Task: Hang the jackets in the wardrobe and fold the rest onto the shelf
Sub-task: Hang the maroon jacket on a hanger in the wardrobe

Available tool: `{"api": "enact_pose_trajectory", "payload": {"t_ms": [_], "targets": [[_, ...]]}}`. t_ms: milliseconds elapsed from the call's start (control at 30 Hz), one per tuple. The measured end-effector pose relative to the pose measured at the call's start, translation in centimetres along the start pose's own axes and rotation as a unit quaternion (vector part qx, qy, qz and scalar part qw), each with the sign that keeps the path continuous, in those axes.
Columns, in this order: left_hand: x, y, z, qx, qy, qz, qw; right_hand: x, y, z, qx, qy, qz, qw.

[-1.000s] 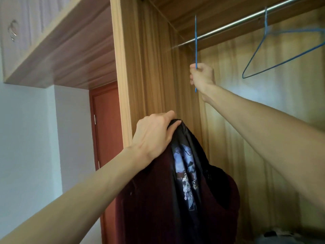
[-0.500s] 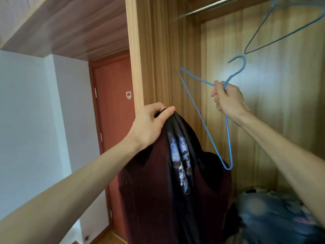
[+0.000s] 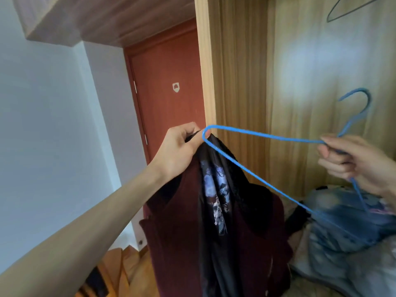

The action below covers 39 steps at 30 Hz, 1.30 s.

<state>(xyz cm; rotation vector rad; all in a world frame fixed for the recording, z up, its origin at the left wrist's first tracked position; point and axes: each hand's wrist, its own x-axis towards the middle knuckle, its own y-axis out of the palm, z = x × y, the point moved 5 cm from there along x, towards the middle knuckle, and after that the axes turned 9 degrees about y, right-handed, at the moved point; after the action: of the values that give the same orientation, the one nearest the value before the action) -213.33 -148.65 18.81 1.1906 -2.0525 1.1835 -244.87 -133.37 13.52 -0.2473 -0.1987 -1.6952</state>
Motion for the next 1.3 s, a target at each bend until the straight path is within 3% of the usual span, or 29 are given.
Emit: {"api": "enact_pose_trajectory", "payload": {"t_ms": [133, 200, 433, 633, 833, 1000, 1100, 1300], "targets": [[-3.3, -1.8, -0.9, 0.016, 0.002, -0.005, 1.0, -1.3, 3.3, -1.5, -0.165, 0.047, 0.037, 0.984], [-5.0, -2.4, -1.3, 0.028, 0.002, -0.001, 1.0, -1.5, 4.9, -1.9, -0.197, 0.049, 0.051, 0.978], [-9.4, -5.5, -1.9, 0.095, -0.005, -0.001, 0.996, -2.5, 9.1, -1.1, -0.192, 0.083, 0.054, 0.976], [-11.8, -4.5, -3.3, 0.145, -0.029, -0.015, 0.989, -2.4, 20.3, -2.7, -0.196, 0.076, 0.13, 0.969], [-14.3, -3.8, -3.7, 0.202, -0.03, -0.03, 0.978, -3.1, 24.7, -4.4, -0.166, 0.045, 0.034, 0.985], [-15.0, -3.6, -4.5, 0.314, 0.065, 0.028, 0.947, -3.7, 25.1, -5.3, -0.114, 0.033, -0.004, 0.993], [-15.0, -4.0, -4.1, 0.32, 0.112, 0.062, 0.939, -3.6, 25.6, -5.7, -0.08, 0.038, 0.005, 0.996], [-16.4, -4.6, -2.0, 0.382, 0.122, 0.151, 0.903, -3.4, 27.4, -6.1, -0.087, 0.016, 0.029, 0.996]]}}
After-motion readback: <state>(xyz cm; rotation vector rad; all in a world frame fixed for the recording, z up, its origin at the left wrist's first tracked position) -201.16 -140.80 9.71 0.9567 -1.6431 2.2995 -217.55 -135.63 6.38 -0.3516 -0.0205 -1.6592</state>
